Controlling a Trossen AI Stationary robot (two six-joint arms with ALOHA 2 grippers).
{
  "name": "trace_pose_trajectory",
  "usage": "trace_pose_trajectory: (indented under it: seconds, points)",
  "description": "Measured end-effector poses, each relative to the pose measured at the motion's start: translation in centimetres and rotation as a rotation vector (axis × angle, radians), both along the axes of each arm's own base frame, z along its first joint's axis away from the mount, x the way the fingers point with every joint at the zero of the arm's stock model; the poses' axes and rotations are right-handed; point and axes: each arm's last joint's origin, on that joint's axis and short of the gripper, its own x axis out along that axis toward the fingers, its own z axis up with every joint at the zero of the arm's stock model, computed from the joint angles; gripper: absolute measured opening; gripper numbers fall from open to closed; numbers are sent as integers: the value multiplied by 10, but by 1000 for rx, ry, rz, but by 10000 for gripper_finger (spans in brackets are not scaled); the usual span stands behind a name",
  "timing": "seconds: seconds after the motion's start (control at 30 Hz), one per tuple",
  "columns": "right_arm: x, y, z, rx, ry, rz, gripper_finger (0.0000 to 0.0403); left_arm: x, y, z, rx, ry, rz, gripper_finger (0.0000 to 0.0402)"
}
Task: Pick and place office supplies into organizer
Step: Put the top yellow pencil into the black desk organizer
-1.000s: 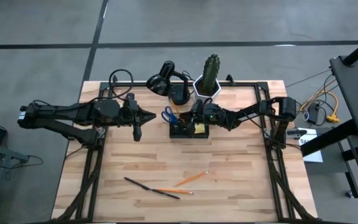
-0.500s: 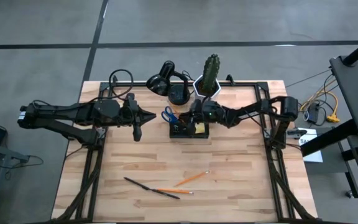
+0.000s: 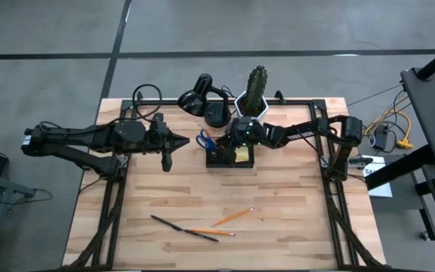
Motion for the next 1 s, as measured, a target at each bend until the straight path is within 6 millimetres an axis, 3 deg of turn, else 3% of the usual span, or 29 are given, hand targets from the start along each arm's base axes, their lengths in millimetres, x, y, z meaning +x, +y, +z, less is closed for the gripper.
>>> trace_pose_trajectory:
  seconds: [1.0]
  points:
    - [0,-6,1,21,37,-33,13,0,0,0,0,0,0,8]
